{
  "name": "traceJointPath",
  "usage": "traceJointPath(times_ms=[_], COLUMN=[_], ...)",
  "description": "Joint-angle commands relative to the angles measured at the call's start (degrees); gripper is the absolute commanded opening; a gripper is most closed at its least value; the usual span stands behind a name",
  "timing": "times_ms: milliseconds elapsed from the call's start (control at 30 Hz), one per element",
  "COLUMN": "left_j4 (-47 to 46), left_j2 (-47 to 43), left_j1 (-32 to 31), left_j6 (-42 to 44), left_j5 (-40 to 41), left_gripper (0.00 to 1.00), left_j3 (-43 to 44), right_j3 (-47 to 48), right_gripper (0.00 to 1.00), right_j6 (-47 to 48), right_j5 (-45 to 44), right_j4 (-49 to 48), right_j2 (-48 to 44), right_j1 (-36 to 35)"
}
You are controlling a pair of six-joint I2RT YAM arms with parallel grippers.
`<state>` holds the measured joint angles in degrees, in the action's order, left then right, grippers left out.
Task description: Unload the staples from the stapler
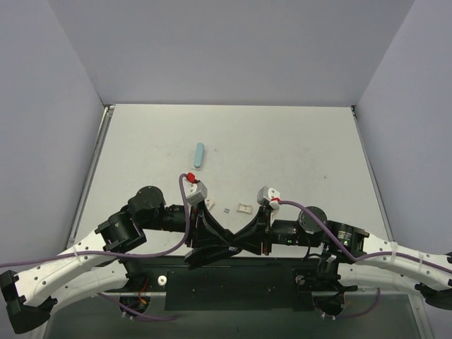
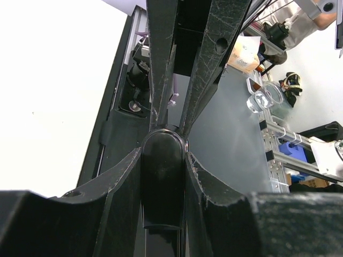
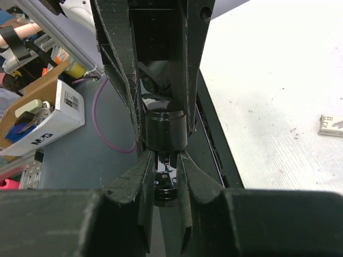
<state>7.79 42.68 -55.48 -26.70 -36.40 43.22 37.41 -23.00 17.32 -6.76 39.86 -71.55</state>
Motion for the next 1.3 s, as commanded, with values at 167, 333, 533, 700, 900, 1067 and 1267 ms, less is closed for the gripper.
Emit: traceJointPath(times_ms=[167,333,533,700,900,1067,1267], left_j4=[-18.3,-18.2,-18.2,-19.3,-21.5,-22.6,-22.7], left_j2=[-4.9,-4.9,-4.5,-4.7,-6.1,-5.1,-4.2], left_j1=[1.5,1.4,1.6,1.6,1.6,1.6,1.6], left_j6=[0.9,1.6,2.5,2.6,2.3,1.9,1.7], left_j5=[14.4,16.0,18.5,21.7,26.5,25.7,25.2], left_gripper=[0.00,0.00,0.00,0.00,0.00,0.00,0.00], left_j3=[4.9,5.1,5.6,4.8,3.3,3.3,3.4], right_j3=[-6.7,-8.1,-10.3,-11.8,-13.9,-14.6,-13.1], right_gripper=[0.00,0.00,0.00,0.00,0.00,0.00,0.00], right_j6=[-4.2,-5.5,-6.9,-8.3,-10.2,-10.5,-9.8], right_j5=[10.4,10.3,9.7,8.8,7.8,6.8,5.3], right_j4=[11.8,10.0,8.9,8.5,8.3,8.7,10.5], right_j2=[1.3,1.4,0.0,-2.1,-5.1,-6.7,-7.3], right_j1=[-1.4,-1.9,-2.2,-2.4,-3.0,-3.2,-3.3])
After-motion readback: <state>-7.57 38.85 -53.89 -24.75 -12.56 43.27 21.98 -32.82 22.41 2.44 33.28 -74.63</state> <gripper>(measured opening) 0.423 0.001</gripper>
